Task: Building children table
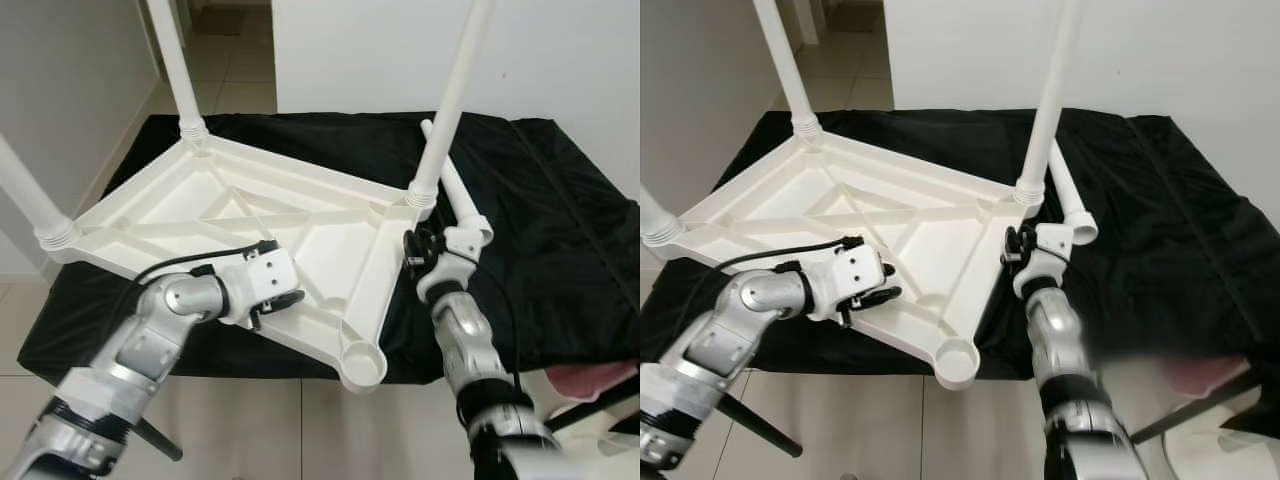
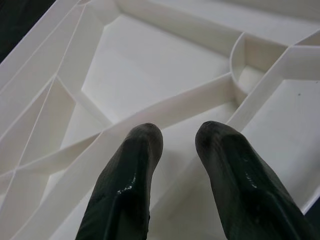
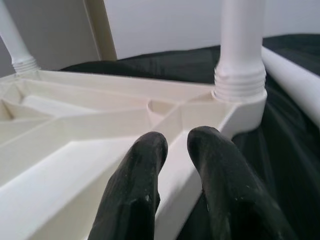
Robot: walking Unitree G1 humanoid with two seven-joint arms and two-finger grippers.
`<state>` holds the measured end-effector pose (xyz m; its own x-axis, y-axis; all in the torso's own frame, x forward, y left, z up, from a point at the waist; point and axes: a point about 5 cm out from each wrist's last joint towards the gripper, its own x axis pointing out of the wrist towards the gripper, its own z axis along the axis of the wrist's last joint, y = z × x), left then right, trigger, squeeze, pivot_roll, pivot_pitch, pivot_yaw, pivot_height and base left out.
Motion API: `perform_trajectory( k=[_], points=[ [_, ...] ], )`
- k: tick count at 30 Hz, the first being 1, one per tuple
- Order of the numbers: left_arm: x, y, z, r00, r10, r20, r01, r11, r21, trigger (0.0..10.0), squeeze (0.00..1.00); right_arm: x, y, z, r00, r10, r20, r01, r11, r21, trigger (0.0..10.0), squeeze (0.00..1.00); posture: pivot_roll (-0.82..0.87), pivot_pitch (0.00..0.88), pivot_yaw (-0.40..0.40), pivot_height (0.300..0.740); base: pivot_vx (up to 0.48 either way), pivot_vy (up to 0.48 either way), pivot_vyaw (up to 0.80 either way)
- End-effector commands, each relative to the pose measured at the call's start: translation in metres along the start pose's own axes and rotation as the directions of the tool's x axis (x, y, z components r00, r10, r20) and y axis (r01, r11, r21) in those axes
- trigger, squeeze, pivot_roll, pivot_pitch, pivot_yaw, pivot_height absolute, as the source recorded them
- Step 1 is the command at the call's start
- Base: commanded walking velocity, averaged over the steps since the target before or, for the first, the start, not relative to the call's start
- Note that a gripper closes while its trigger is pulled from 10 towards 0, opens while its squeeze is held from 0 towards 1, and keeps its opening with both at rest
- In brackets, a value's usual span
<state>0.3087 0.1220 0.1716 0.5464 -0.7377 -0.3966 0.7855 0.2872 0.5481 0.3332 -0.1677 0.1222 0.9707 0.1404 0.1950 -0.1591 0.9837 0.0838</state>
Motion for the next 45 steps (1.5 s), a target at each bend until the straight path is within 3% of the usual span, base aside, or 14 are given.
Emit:
perform_trajectory(
  k=[1, 2, 3, 4, 9, 10, 21, 31, 42, 43, 44, 45],
  points=[
    [0.0, -0.001, -0.001, 0.999, -0.05, 0.009, 0.05, 0.999, -0.003, 10.0, 0.0, 0.001, 0.001, 0.005, 1.0, 0.013, 0.015, -0.014, 1.0, 0.004, 10.0, 0.0, 0.01, 0.054, 0.008, 0.74, 0.0, 0.0, 0.0],
    [0.0, -0.001, -0.002, 0.998, -0.061, 0.011, 0.061, 0.998, -0.016, 10.0, 0.12, -0.001, -0.001, 0.005, 1.0, 0.014, 0.015, -0.014, 1.0, -0.002, 10.0, 0.0, 0.01, 0.053, 0.009, 0.74, 0.0, 0.0, 0.0],
    [0.0, -0.001, -0.002, 0.998, -0.061, 0.011, 0.061, 0.998, -0.016, 10.0, 0.12, -0.001, -0.001, 0.005, 1.0, 0.014, 0.015, -0.014, 1.0, -0.002, 10.0, 0.0, 0.01, 0.053, 0.009, 0.74, 0.0, 0.0, 0.0],
    [0.0, 0.0, -0.003, 0.996, -0.087, 0.016, 0.087, 0.996, -0.031, 10.0, 1.0, -0.003, -0.004, 0.005, 1.0, 0.011, 0.014, -0.011, 1.0, -0.01, 10.0, 0.0, 0.0, 0.049, 0.012, 0.74, 0.0, 0.0, 0.0],
    [0.003, 0.001, -0.004, 0.993, -0.118, 0.013, 0.118, 0.993, -0.008, 10.0, 1.0, -0.008, -0.009, 0.009, 1.0, 0.008, 0.015, -0.008, 1.0, -0.027, 10.0, 0.0, 0.0, 0.047, 0.012, 0.74, 0.0, 0.0, 0.0],
    [0.005, 0.001, -0.006, 0.992, -0.124, -0.004, 0.124, 0.992, 0.023, 10.0, 0.0, -0.008, -0.009, 0.01, 1.0, 0.01, 0.015, -0.01, 0.999, -0.033, 10.0, 0.0, 0.0, 0.045, 0.013, 0.74, 0.0, 0.0, 0.0],
    [0.023, 0.003, -0.011, 0.983, -0.182, -0.034, 0.184, 0.981, 0.064, 10.0, 0.0, -0.006, -0.012, 0.02, 1.0, 0.015, 0.011, -0.014, 0.999, -0.05, 10.0, 0.0, -0.01, 0.035, 0.01, 0.74, 0.0, 0.0, 0.0],
    [0.042, 0.004, -0.023, 0.974, -0.221, -0.053, 0.22, 0.975, -0.015, 10.0, 0.0, -0.005, -0.01, 0.022, 1.0, 0.018, 0.004, -0.017, 0.998, -0.052, 10.0, 0.0, -0.02, 0.029, 0.013, 0.74, 0.0, 0.0, 0.0],
    [0.045, 0.005, -0.034, 0.962, -0.263, -0.07, 0.257, 0.963, -0.079, 10.0, 0.0, -0.008, -0.014, 0.022, 1.0, -0.002, -0.005, 0.002, 0.998, -0.057, 10.0, 0.0, -0.03, 0.03, 0.028, 0.74, 0.0, 0.0, 0.0],
    [0.044, 0.006, -0.036, 0.961, -0.268, -0.076, 0.262, 0.962, -0.078, 7.3, 0.0, -0.009, -0.014, 0.021, 1.0, -0.004, -0.008, 0.004, 0.998, -0.056, 10.0, 0.0, -0.03, 0.03, 0.028, 0.74, 0.0, 0.0, 0.0],
    [0.044, 0.007, -0.037, 0.957, -0.279, -0.074, 0.273, 0.958, -0.083, 2.0, 0.0, -0.009, -0.014, 0.021, 1.0, -0.005, -0.01, 0.004, 0.998, -0.055, 10.0, 0.0, -0.03, 0.032, 0.028, 0.74, 0.0, 0.0, 0.0],
    [0.044, 0.007, -0.037, 0.957, -0.279, -0.074, 0.273, 0.958, -0.083, 2.0, 0.0, -0.009, -0.014, 0.021, 1.0, -0.005, -0.01, 0.004, 0.998, -0.055, 10.0, 0.0, -0.03, 0.032, 0.028, 0.74, 0.0, 0.0, 0.0]
  ],
)
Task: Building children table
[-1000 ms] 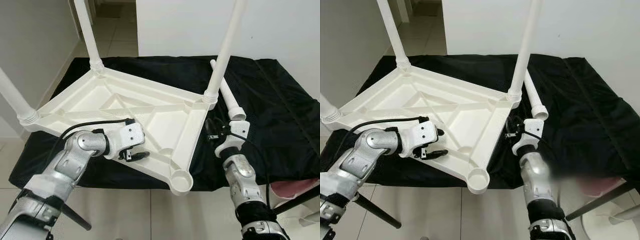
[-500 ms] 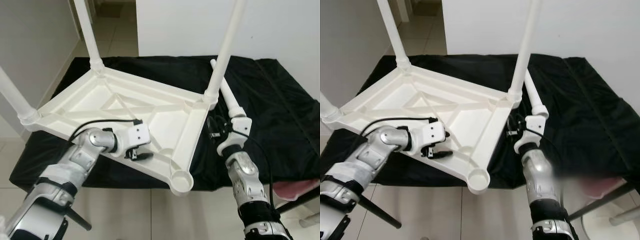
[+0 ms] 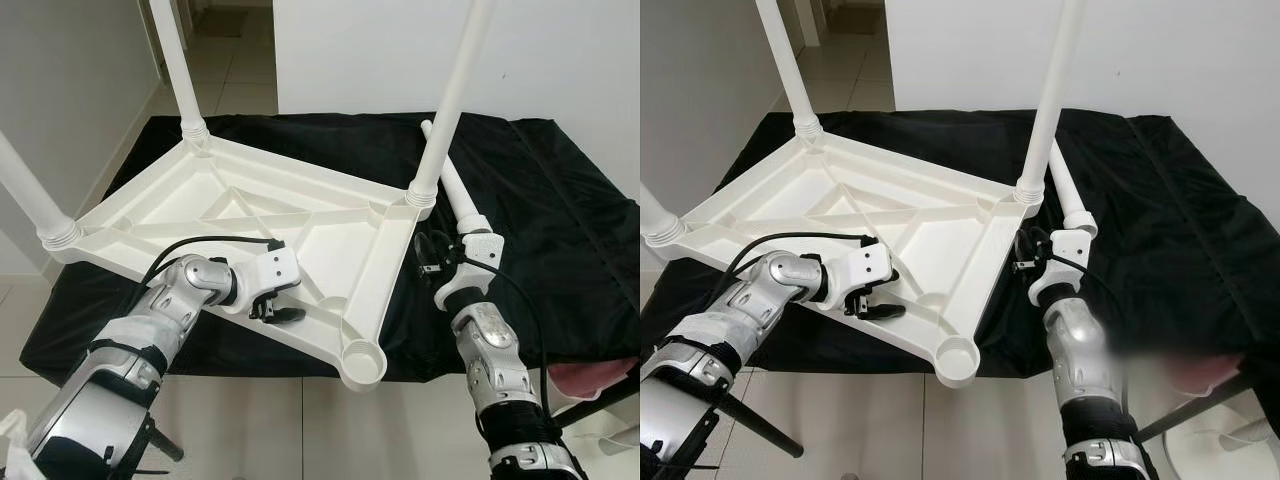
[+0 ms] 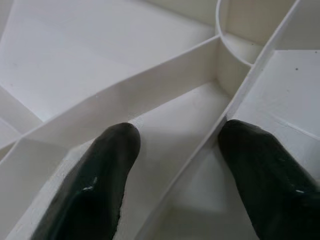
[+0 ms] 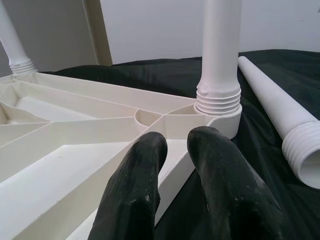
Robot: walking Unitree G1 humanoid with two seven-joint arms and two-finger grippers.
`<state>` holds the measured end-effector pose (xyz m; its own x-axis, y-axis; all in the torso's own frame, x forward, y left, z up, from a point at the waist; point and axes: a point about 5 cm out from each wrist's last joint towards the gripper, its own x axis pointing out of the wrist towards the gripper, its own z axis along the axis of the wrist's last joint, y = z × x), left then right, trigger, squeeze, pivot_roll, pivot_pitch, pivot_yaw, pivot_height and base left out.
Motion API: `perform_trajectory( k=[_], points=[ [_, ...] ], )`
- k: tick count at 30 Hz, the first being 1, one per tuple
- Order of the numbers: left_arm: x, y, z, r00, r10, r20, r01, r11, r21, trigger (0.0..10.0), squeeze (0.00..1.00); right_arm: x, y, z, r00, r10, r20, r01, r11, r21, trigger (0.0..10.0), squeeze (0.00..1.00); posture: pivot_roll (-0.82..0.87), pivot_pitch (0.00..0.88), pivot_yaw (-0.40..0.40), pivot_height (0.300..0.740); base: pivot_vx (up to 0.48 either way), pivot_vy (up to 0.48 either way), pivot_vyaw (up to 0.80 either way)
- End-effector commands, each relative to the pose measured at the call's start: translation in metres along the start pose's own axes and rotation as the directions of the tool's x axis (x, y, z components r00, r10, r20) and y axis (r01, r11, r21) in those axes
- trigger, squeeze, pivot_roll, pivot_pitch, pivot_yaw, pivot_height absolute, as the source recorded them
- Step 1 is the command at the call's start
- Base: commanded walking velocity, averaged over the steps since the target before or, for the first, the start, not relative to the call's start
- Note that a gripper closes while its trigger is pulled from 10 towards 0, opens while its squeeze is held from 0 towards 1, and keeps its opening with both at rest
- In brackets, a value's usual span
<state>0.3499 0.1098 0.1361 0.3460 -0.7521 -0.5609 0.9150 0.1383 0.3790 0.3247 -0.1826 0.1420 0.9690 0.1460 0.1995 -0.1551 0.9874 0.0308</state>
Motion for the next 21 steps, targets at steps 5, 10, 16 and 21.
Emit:
perform_trajectory(
  k=[5, 10, 16, 21],
  points=[
    [-0.0018, -0.0025, -0.0073, 0.999, -0.052, 0.003, 0.052, 0.998, -0.048, 0.0, 0.0, -0.002, -0.0022, -0.0023, 1.0, -0.009, -0.018, 0.009, 1.0, -0.001, 10.0, 0.0, -0.03, 0.032, 0.028, 0.74, 0.0, 0.0, 0.0],
    [-0.0022, -0.0022, -0.0069, 0.998, -0.058, 0.028, 0.06, 0.996, -0.071, 0.0, 0.0, -0.0019, -0.002, -0.0026, 1.0, -0.008, -0.022, 0.008, 1.0, -0.003, 10.0, 0.0, -0.03, 0.03, 0.028, 0.74, 0.0, 0.0, 0.0],
    [-0.0015, -0.0007, -0.0045, 0.998, -0.039, 0.059, 0.044, 0.996, -0.076, 0.0, 0.0, -0.0022, -0.0027, -0.0024, 1.0, -0.012, -0.023, 0.011, 1.0, -0.004, 10.0, 0.0, -0.03, 0.03, 0.029, 0.74, 0.0, 0.0, 0.0],
    [0.0011, -0.001, 0.0019, 0.995, -0.024, 0.097, 0.031, 0.997, -0.069, 2.6, 0.0, -0.0023, -0.0031, -0.0023, 1.0, -0.014, -0.024, 0.014, 1.0, -0.003, 10.0, 0.0, -0.03, 0.032, 0.028, 0.74, 0.0, 0.0, 0.0]
  ],
)
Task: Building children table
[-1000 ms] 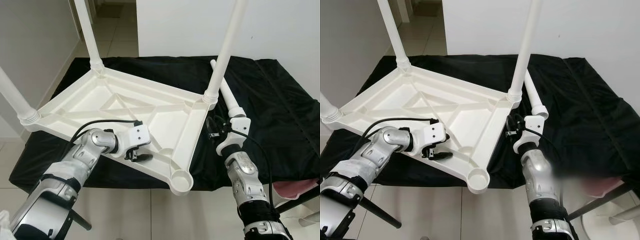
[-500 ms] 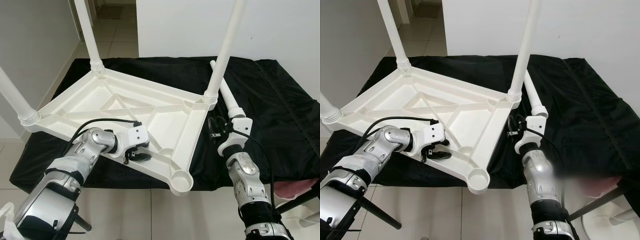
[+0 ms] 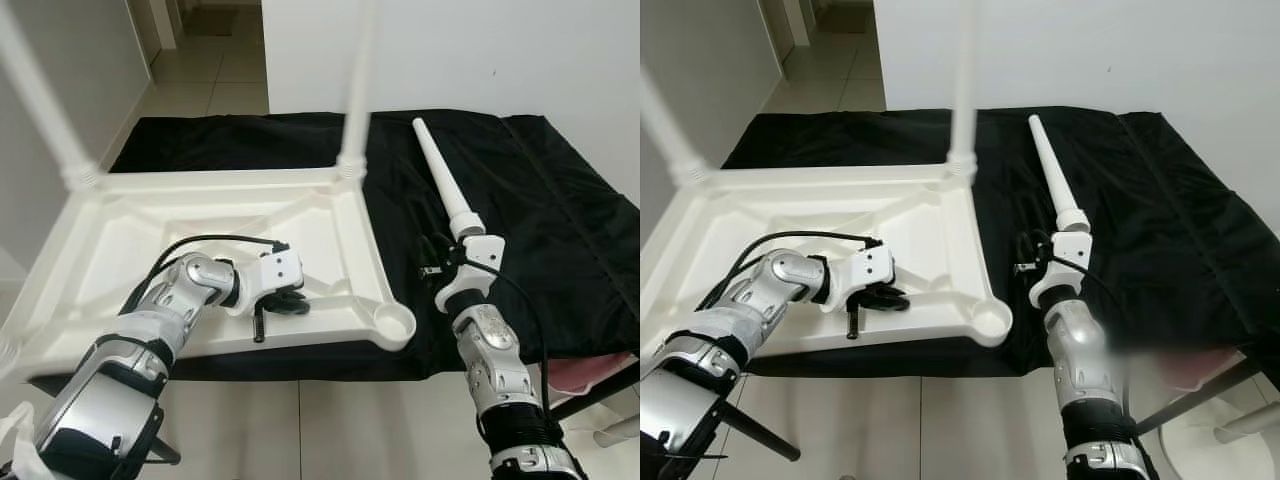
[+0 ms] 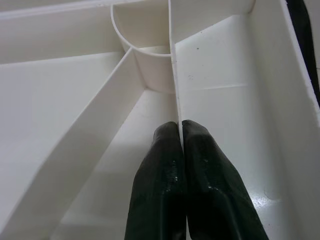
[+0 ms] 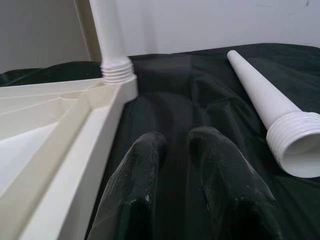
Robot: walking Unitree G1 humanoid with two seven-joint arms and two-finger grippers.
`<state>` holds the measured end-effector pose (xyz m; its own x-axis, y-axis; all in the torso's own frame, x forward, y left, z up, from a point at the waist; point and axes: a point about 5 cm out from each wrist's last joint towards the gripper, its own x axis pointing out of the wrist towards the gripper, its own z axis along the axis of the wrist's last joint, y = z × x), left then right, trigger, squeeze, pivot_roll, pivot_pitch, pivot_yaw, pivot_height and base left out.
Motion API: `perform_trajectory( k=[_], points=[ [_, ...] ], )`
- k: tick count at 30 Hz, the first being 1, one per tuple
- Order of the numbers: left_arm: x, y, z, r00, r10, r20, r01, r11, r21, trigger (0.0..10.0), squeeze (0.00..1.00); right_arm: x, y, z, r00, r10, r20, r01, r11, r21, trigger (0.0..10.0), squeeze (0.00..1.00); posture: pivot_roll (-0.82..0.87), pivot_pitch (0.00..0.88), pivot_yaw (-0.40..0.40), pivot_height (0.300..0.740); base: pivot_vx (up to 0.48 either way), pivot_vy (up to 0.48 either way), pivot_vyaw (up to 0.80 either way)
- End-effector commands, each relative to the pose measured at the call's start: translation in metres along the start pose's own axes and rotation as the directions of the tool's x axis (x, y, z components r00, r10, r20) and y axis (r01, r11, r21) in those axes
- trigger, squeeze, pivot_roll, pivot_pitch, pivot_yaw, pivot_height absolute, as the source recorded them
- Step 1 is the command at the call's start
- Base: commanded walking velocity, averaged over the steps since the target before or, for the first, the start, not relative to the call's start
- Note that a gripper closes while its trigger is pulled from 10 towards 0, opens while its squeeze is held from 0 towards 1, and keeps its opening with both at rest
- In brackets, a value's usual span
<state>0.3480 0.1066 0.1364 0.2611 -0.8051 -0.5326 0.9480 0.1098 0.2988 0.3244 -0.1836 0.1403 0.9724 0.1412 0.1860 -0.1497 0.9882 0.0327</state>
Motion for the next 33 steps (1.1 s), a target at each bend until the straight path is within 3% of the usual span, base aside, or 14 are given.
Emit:
perform_trajectory(
  k=[1, 2, 3, 4, 6, 7, 12, 13, 14, 15, 25, 27, 29, 33],
  points=[
    [0.001, 0.0, 0.003, 0.998, 0.049, 0.047, -0.048, 0.999, -0.013, 2.6, 0.0, -0.002, -0.002, -0.001, 1.0, -0.009, -0.01, 0.009, 1.0, -0.003, 10.0, 0.0, -0.03, 0.032, 0.028, 0.74, 0.0, 0.0, 0.0],
    [0.002, -0.001, 0.006, 0.997, 0.045, 0.064, -0.045, 0.999, -0.008, 4.9, 0.0, -0.002, -0.003, -0.001, 1.0, -0.01, -0.011, 0.01, 1.0, -0.004, 10.0, 0.0, -0.03, 0.032, 0.026, 0.74, 0.0, 0.0, 0.0],
    [0.002, -0.001, 0.006, 0.997, 0.045, 0.064, -0.045, 0.999, -0.008, 4.9, 0.0, -0.002, -0.003, -0.001, 1.0, -0.01, -0.011, 0.01, 1.0, -0.004, 10.0, 0.0, -0.03, 0.032, 0.026, 0.74, 0.0, 0.0, 0.0],
    [0.006, -0.006, 0.01, 0.995, 0.02, 0.094, -0.019, 1.0, -0.01, 10.0, 0.0, -0.001, -0.003, -0.001, 1.0, -0.016, -0.01, 0.016, 1.0, -0.003, 10.0, 0.0, -0.03, 0.032, 0.026, 0.74, 0.0, 0.0, 0.0],
    [0.009, -0.01, 0.013, 0.993, -0.002, 0.115, 0.004, 1.0, -0.014, 10.0, 0.0, -0.001, -0.003, -0.001, 1.0, -0.021, -0.009, 0.021, 1.0, -0.003, 10.0, 0.0, -0.03, 0.032, 0.026, 0.74, 0.0, 0.0, 0.0],
    [0.013, -0.013, 0.017, 0.99, -0.012, 0.139, 0.015, 1.0, -0.017, 10.0, 1.0, 0.0, -0.004, -0.001, 1.0, -0.03, -0.007, 0.03, 1.0, -0.003, 10.0, 0.0, -0.02, 0.031, 0.025, 0.74, 0.0, 0.0, 0.0],
    [0.017, -0.018, 0.026, 0.983, -0.027, 0.18, 0.025, 1.0, 0.012, 10.0, 1.0, 0.001, -0.005, -0.001, 0.999, -0.05, -0.004, 0.05, 0.999, 0.0, 10.0, 0.0, -0.02, 0.03, 0.025, 0.74, 0.0, 0.0, 0.0],
    [0.017, -0.019, 0.031, 0.981, -0.025, 0.193, 0.017, 0.999, 0.045, 10.0, 0.26, 0.002, -0.007, -0.001, 0.998, -0.064, -0.006, 0.064, 0.998, 0.002, 10.0, 0.0, -0.02, 0.03, 0.027, 0.74, 0.0, 0.0, 0.0],
    [0.017, -0.019, 0.031, 0.981, -0.025, 0.193, 0.017, 0.999, 0.045, 10.0, 0.26, 0.002, -0.007, -0.001, 0.998, -0.064, -0.006, 0.064, 0.998, 0.002, 10.0, 0.0, -0.02, 0.03, 0.027, 0.74, 0.0, 0.0, 0.0],
    [0.017, -0.02, 0.037, 0.977, -0.021, 0.211, 0.005, 0.997, 0.076, 10.0, 0.0, 0.002, -0.009, -0.002, 0.996, -0.084, -0.006, 0.084, 0.996, 0.005, 10.0, 0.0, -0.02, 0.031, 0.027, 0.74, 0.0, 0.0, 0.0],
    [0.003, -0.012, 0.073, 0.938, 0.041, 0.344, -0.076, 0.993, 0.088, 10.0, 0.0, 0.003, -0.028, -0.001, 0.972, -0.234, -0.004, 0.234, 0.972, -0.007, 10.0, 0.0, -0.02, 0.031, 0.032, 0.74, 0.0, 0.0, 0.0],
    [-0.004, -0.007, 0.082, 0.918, 0.085, 0.388, -0.101, 0.995, 0.02, 10.0, 0.0, 0.006, -0.036, 0.0, 0.956, -0.292, -0.008, 0.292, 0.956, -0.023, 10.0, 0.0, -0.02, 0.034, 0.039, 0.74, 0.0, 0.0, 0.0],
    [-0.004, -0.007, 0.082, 0.918, 0.085, 0.388, -0.101, 0.995, 0.02, 10.0, 0.0, 0.006, -0.036, 0.0, 0.956, -0.292, -0.008, 0.292, 0.956, -0.023, 10.0, 0.0, -0.02, 0.034, 0.039, 0.74, 0.0, 0.0, 0.0],
    [-0.014, 0.001, 0.103, 0.832, 0.242, 0.498, -0.207, 0.97, -0.126, 10.0, 0.0, 0.014, -0.047, 0.005, 0.931, -0.366, -0.008, 0.366, 0.93, -0.031, 10.0, 0.0, -0.02, 0.041, 0.041, 0.74, 0.0, 0.0, 0.0]
  ],
)
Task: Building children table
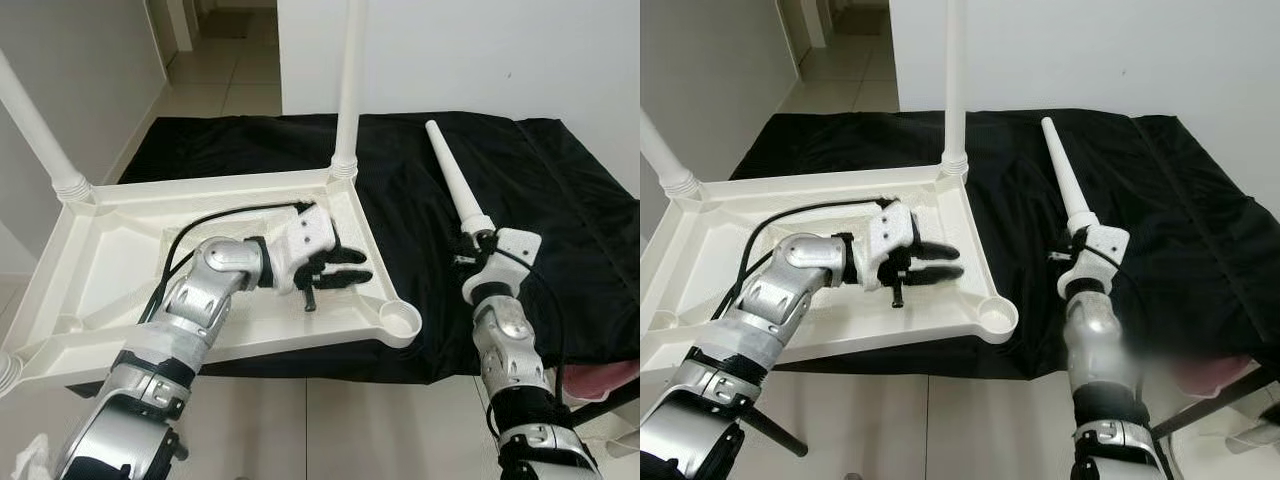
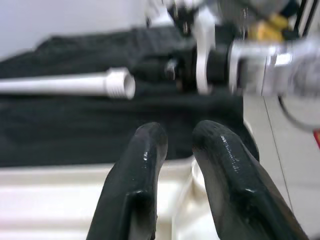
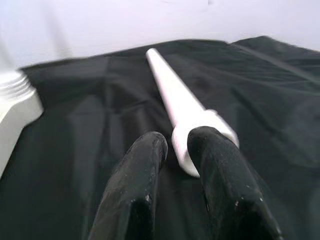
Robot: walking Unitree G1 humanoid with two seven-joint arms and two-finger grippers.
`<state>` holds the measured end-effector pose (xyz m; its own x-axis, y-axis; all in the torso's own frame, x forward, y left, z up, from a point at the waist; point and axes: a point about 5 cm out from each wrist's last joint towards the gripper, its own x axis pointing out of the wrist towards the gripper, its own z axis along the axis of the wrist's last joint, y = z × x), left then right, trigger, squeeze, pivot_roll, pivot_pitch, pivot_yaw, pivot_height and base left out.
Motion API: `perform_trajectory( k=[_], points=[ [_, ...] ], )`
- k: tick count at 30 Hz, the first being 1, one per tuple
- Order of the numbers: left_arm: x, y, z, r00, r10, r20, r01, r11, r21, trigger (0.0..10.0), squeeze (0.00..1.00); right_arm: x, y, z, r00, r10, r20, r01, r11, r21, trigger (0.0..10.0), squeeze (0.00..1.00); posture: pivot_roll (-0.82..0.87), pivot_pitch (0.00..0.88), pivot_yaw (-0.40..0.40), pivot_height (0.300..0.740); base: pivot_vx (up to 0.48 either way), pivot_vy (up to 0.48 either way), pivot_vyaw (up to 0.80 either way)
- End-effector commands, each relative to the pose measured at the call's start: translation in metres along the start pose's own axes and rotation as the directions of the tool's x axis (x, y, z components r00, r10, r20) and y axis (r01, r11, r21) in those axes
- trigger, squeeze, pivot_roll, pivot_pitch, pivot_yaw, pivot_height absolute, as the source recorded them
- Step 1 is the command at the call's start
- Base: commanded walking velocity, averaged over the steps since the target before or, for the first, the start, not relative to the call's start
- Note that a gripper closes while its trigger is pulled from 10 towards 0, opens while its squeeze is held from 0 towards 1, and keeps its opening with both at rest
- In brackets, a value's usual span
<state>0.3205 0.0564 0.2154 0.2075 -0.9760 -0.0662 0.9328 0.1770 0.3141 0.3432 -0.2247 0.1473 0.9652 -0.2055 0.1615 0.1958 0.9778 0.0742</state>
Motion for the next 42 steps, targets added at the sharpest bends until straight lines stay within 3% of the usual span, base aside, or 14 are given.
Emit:
perform_trajectory(
  k=[1, 2, 3, 4, 5, 7, 13, 20, 21, 22, 23, 32, 42],
  points=[
    [-0.001, 0.009, 0.008, 0.984, 0.175, 0.036, -0.174, 0.985, -0.022, 10.0, 0.0, 0.002, -0.003, -0.001, 1.0, -0.025, -0.006, 0.025, 1.0, -0.01, 10.0, 0.0, -0.02, 0.041, 0.041, 0.74, 0.0, 0.0, 0.0],
    [-0.001, 0.009, 0.013, 0.968, 0.241, 0.071, -0.24, 0.97, -0.032, 10.0, 0.0, 0.007, -0.005, -0.002, 0.998, -0.053, -0.018, 0.053, 0.999, 0.001, 10.0, 0.0, -0.01, 0.048, 0.034, 0.74, 0.0, 0.0, 0.0],
    [-0.001, 0.008, 0.012, 0.962, 0.264, 0.071, -0.262, 0.964, -0.034, 10.0, 0.0, 0.008, -0.006, -0.004, 0.997, -0.068, -0.032, 0.069, 0.997, 0.018, 10.0, 0.33, -0.01, 0.048, 0.033, 0.74, 0.0, 0.0, 0.0],
    [-0.001, 0.008, 0.012, 0.962, 0.264, 0.071, -0.262, 0.964, -0.034, 10.0, 0.0, 0.008, -0.006, -0.004, 0.997, -0.068, -0.032, 0.069, 0.997, 0.018, 10.0, 0.33, -0.01, 0.048, 0.033, 0.74, 0.0, 0.0, 0.0],
    [-0.001, 0.008, 0.013, 0.955, 0.288, 0.074, -0.285, 0.958, -0.04, 10.0, 0.0, 0.008, -0.007, -0.005, 0.996, -0.077, -0.042, 0.079, 0.996, 0.043, 10.0, 1.0, 0.0, 0.051, 0.03, 0.74, 0.0, 0.0, 0.0],
    [-0.001, 0.008, 0.014, 0.945, 0.316, 0.081, -0.313, 0.949, -0.05, 10.0, 0.0, 0.009, -0.007, -0.007, 0.995, -0.084, -0.049, 0.087, 0.994, 0.06, 10.0, 1.0, 0.0, 0.051, 0.03, 0.74, 0.0, 0.0, 0.0],
    [-0.002, 0.001, 0.015, 0.908, 0.41, 0.085, -0.397, 0.908, -0.135, 10.0, 0.0, 0.011, -0.005, -0.015, 0.992, -0.093, -0.09, 0.107, 0.98, 0.166, 10.0, 1.0, 0.0, 0.066, 0.024, 0.74, 0.0, 0.0, 0.0],
    [-0.001, -0.007, 0.017, 0.893, 0.442, 0.086, -0.423, 0.888, -0.178, 10.0, 0.0, 0.016, -0.002, -0.016, 0.992, -0.08, -0.099, 0.097, 0.978, 0.183, 10.0, 0.97, 0.02, 0.079, 0.022, 0.74, 0.0, 0.0, 0.0],
    [0.0, -0.009, 0.017, 0.89, 0.448, 0.083, -0.427, 0.885, -0.187, 10.0, 0.0, 0.017, -0.001, -0.016, 0.993, -0.069, -0.1, 0.087, 0.979, 0.185, 10.0, 0.3, 0.02, 0.084, 0.02, 0.74, 0.0, 0.0, 0.0],
    [0.0, -0.009, 0.017, 0.89, 0.448, 0.083, -0.427, 0.885, -0.187, 10.0, 0.0, 0.017, -0.001, -0.016, 0.993, -0.069, -0.1, 0.087, 0.979, 0.185, 10.0, 0.3, 0.02, 0.084, 0.02, 0.74, 0.0, 0.0, 0.0],
    [0.0, -0.011, 0.017, 0.888, 0.454, 0.077, -0.433, 0.881, -0.191, 10.0, 0.0, 0.019, 0.0, -0.016, 0.993, -0.056, -0.105, 0.077, 0.976, 0.203, 10.0, 0.0, 0.03, 0.092, 0.017, 0.74, 0.0, 0.0, 0.0],
    [-0.001, -0.016, 0.02, 0.877, 0.477, 0.058, -0.456, 0.864, -0.213, 10.0, 0.0, 0.025, 0.005, -0.016, 0.992, 0.001, -0.124, 0.03, 0.967, 0.252, 10.0, 0.0, 0.05, 0.144, 0.016, 0.74, 0.0, 0.0, 0.0],
    [0.0, -0.025, 0.022, 0.88, 0.475, 0.027, -0.457, 0.859, -0.23, 10.0, 0.0, 0.038, 0.009, 0.003, 0.997, 0.033, -0.076, -0.015, 0.974, 0.226, 10.0, 0.0, 0.08, 0.217, 0.03, 0.74, 0.0, 0.0, 0.0]
  ],
)
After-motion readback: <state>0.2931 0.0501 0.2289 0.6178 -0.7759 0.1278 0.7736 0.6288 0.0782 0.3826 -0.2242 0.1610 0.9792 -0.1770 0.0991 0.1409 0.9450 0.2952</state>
